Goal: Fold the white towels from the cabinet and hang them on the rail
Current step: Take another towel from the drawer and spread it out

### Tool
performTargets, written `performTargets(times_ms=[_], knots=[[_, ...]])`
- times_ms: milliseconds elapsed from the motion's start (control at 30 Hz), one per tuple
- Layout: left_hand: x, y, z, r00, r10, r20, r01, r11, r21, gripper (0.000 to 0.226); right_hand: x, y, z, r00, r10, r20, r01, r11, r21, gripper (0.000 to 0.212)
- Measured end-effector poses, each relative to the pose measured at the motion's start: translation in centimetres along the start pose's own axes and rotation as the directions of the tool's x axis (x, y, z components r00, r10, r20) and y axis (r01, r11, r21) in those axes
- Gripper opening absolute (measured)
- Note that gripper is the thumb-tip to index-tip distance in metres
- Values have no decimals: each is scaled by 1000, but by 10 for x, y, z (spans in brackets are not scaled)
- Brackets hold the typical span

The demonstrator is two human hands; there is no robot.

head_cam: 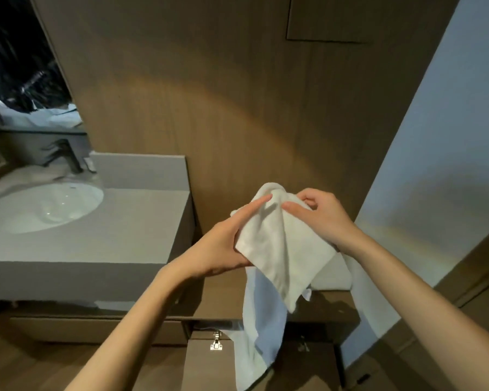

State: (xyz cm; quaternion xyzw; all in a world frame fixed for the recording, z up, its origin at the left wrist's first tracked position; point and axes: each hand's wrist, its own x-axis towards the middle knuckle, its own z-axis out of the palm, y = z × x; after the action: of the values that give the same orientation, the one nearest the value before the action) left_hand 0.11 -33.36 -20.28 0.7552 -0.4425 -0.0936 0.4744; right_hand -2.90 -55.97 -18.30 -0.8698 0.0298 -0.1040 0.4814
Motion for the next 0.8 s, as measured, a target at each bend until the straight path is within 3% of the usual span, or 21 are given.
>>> performTargets(times_ms=[100, 233, 300, 400, 533, 667, 767, 800], knots=[[-5, 30, -11, 965, 55, -257, -39, 997, 69, 54, -5, -29, -4, 999, -29, -25, 31, 997, 76, 22], [-11, 63, -32, 867, 22, -498, 34, 994, 103, 37, -14, -51, 5, 993, -120, -19, 121, 990, 75, 9], [-12, 69, -42, 817, -28, -576, 120, 985, 122, 24, -22, -66, 8, 986, -146, 75, 142, 988, 61, 24], [-18, 63, -52, 797, -102, -596, 234, 961, 148, 26, -32, -97, 17, 964, -193, 184, 165, 974, 156, 18], [-35, 52, -71, 788, -185, -588, 316, 940, 128, 17, -37, -124, 42, 933, -246, 261, 189, 956, 224, 36], [-49, 43, -102, 812, -183, -555, 322, 932, 164, 22, -31, -127, 83, 927, -298, 227, 328, 939, -106, 30], [-66, 30, -139, 843, -162, -513, 307, 928, 212, 17, -14, -138, 112, 935, -313, 164, 342, 918, -201, 5], [-72, 24, -153, 849, -161, -504, 301, 930, 210, 17, -6, -143, 119, 937, -328, 119, 347, 914, -210, 9]])
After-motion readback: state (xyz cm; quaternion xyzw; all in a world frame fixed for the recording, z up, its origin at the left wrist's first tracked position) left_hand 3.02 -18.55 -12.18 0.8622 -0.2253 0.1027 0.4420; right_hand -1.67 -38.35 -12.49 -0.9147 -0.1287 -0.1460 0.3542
